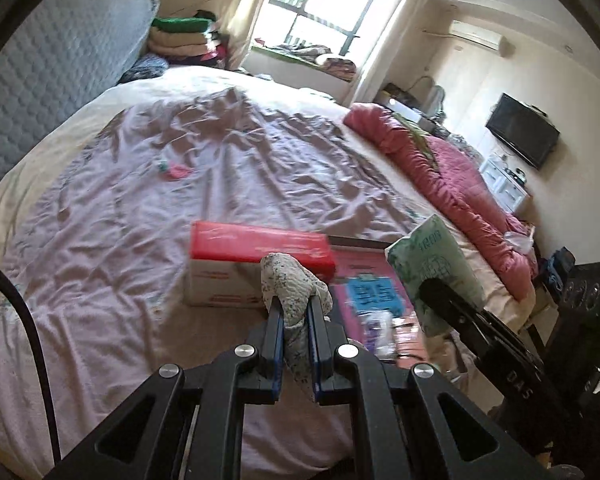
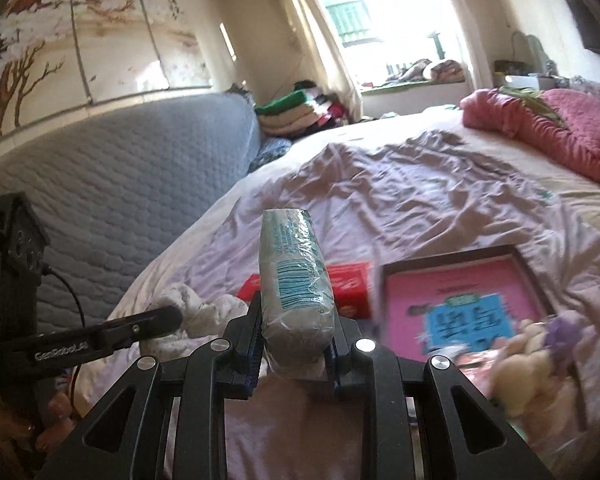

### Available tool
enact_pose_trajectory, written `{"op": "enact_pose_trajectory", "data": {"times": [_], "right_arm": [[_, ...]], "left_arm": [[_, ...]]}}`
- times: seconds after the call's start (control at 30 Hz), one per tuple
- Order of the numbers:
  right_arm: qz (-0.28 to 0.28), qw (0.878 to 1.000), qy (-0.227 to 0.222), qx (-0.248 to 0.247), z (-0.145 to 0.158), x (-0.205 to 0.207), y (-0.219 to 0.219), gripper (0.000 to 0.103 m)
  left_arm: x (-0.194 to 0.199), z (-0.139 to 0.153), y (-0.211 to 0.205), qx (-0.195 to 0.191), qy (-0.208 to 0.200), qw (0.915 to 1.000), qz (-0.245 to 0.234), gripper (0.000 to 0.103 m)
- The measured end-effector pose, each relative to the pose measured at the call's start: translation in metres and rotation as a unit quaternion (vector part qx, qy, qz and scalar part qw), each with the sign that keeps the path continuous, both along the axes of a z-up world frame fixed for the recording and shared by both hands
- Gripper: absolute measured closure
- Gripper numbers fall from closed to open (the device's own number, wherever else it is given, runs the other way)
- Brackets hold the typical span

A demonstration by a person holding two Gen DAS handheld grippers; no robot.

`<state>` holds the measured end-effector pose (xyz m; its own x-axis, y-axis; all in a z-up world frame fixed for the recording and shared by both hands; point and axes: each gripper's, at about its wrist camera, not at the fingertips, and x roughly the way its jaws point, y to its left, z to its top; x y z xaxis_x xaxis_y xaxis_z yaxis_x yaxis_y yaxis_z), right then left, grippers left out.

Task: Organize soft objects
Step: 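Carry the floral cloth and the white-blue pack over the tray with both grippers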

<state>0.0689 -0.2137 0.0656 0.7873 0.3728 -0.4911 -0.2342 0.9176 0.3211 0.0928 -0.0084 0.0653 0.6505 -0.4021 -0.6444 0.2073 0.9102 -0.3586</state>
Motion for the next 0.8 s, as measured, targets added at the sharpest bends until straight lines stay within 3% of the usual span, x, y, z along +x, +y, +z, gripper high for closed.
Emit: {"op": "enact_pose_trajectory", "data": {"times": [0.4, 0.8], "right_arm": [[-0.083, 0.997, 0.002, 0.007, 0.001, -0.020, -0.097, 0.076], [-0.089, 0.996, 0.022, 0.022, -0.016, -0.022, -0.130, 0.076]], "left_arm": [[-0.002, 0.008, -0.087, 0.017, -0.008, 0.9982, -0.056, 0.093], [0.004, -0.007, -0.149, 0.047, -0.006, 0.9946, -0.092, 0.093]]}}
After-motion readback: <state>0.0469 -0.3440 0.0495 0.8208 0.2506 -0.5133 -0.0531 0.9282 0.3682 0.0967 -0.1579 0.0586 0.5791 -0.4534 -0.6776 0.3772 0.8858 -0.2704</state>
